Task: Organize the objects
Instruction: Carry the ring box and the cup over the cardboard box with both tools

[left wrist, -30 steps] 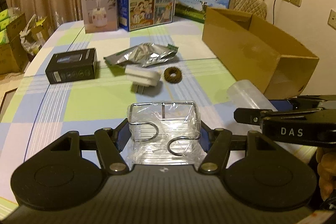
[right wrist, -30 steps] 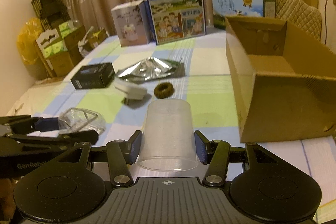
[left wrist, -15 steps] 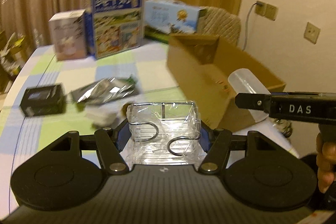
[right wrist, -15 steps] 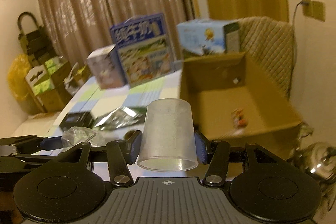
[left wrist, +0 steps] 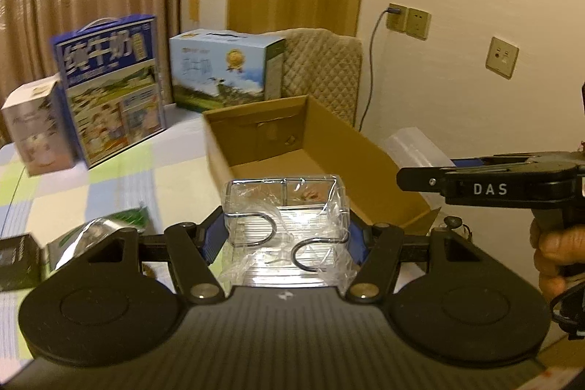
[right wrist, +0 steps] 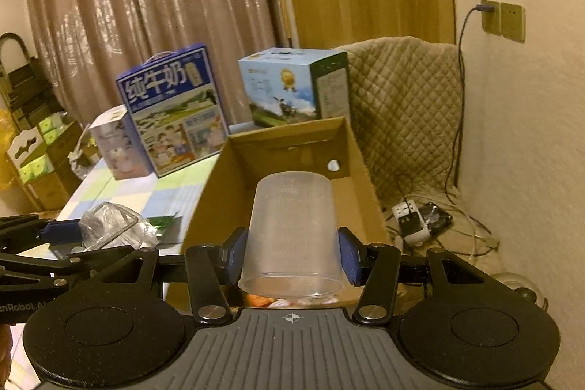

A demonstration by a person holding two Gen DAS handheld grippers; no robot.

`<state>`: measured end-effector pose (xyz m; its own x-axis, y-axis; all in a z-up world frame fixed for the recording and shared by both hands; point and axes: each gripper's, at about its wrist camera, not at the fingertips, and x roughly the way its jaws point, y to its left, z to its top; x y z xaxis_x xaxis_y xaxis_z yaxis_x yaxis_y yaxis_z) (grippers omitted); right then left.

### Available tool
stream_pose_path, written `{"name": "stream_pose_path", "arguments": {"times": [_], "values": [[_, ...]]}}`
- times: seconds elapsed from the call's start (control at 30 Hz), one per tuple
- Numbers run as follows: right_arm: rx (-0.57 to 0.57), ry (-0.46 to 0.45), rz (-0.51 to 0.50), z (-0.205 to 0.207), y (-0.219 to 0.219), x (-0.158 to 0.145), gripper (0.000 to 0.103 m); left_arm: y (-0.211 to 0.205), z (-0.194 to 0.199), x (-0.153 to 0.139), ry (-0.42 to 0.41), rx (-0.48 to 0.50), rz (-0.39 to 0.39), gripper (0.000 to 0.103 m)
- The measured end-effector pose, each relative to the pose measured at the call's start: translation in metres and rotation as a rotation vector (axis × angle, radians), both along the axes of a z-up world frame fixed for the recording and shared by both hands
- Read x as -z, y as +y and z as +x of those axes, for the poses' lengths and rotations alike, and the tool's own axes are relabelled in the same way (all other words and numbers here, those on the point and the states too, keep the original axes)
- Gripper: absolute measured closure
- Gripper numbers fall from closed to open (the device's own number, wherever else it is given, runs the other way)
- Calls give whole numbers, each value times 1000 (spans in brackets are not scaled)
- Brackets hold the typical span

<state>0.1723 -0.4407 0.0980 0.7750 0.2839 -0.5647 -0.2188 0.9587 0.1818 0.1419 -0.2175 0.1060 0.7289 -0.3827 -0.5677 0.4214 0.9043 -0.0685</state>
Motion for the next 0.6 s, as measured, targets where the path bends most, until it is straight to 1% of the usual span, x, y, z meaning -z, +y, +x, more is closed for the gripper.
{"name": "stream_pose_path", "arguments": {"times": [0.2, 0.6], "values": [[20, 26, 17, 15, -15, 5, 53, -26, 21, 4, 19, 27, 11, 43], [39, 59, 47, 38, -31, 18, 53, -47, 55, 24, 65, 41, 30, 43]]}}
